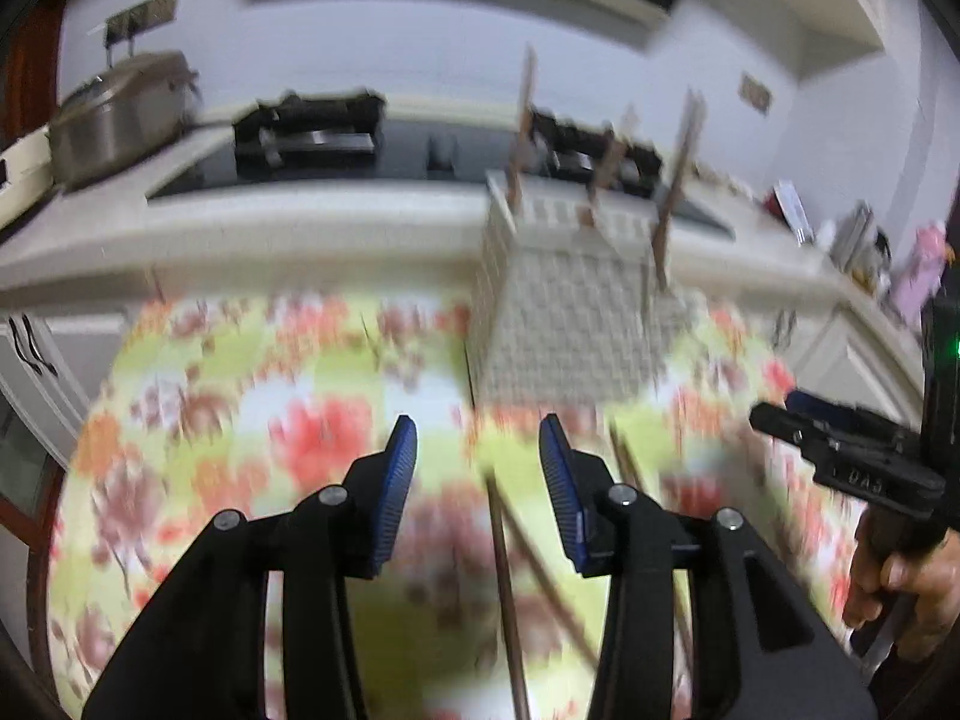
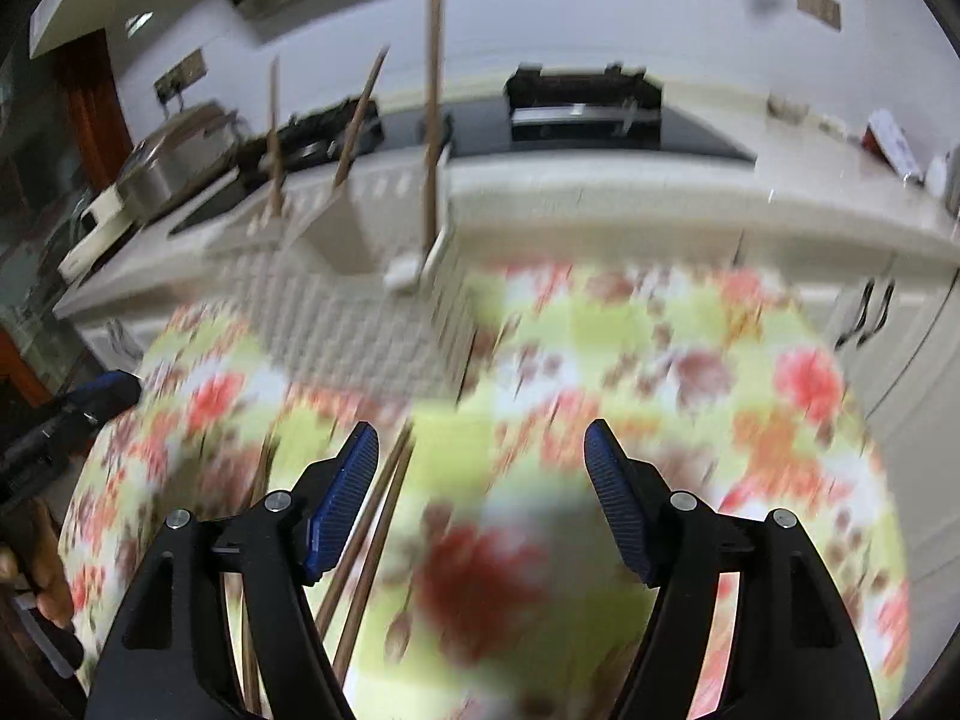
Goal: Organize utensils
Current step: 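Move both open grippers back down to the remaining chopsticks, then close the right gripper on a chopstick while the left gripper closes on another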
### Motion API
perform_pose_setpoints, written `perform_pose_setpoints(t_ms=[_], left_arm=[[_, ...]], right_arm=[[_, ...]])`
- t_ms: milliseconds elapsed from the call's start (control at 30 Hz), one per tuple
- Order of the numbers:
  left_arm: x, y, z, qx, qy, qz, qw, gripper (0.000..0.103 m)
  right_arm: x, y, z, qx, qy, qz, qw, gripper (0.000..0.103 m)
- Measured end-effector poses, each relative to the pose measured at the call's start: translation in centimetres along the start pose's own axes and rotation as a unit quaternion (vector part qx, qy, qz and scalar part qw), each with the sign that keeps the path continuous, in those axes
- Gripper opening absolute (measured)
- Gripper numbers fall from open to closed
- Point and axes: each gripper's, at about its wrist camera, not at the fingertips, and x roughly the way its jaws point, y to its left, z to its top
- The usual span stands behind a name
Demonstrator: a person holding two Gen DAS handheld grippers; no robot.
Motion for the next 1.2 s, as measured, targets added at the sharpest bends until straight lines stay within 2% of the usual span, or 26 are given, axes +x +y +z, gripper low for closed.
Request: perform_pose_setpoints(t_ms=[67,133,267,400,500,600,700,967,1133,1200], left_arm=[[0.4,-0.1,-2.5,0.006,0.022,-0.002,0.9997,0.040],[1.0,0.0,-4.0,0.005,0.039,-0.005,0.9992,0.034],[1.7,-0.1,-5.9,0.007,0.056,-0.004,0.9984,0.034],[2.0,-0.7,-6.3,0.010,0.063,-0.010,0.9979,0.031],[2.2,-1.6,-5.9,0.007,0.064,-0.032,0.9974,0.029],[3.1,-2.3,-5.7,0.007,0.072,-0.039,0.9967,0.027],[4.6,-2.6,-5.7,-0.003,0.090,-0.037,0.9953,0.023],[6.7,-3.8,-5.8,0.010,0.106,-0.020,0.9941,0.022],[7.2,-4.4,-5.7,0.021,0.108,-0.011,0.9939,0.020],[7.3,-4.6,-5.7,0.025,0.108,-0.007,0.9938,0.016]], right_arm=[[0.1,0.7,-1.7,0.000,0.013,0.003,1.000,0.067],[0.5,1.7,-3.3,-0.005,0.029,0.003,1.000,0.067],[1.3,3.1,-5.4,-0.014,0.054,0.000,0.998,0.067],[2.0,3.8,-5.9,-0.021,0.062,-0.003,0.998,0.067],[2.6,3.9,-6.2,-0.025,0.068,-0.009,0.997,0.066],[3.0,3.8,-6.3,-0.025,0.076,-0.011,0.997,0.066],[3.4,4.1,-6.3,-0.030,0.080,-0.011,0.996,0.066],[4.4,4.5,-6.1,-0.043,0.085,-0.022,0.995,0.063],[4.7,4.4,-5.8,-0.052,0.085,-0.035,0.994,0.055],[4.8,4.4,-5.7,-0.057,0.083,-0.037,0.994,0.051]])
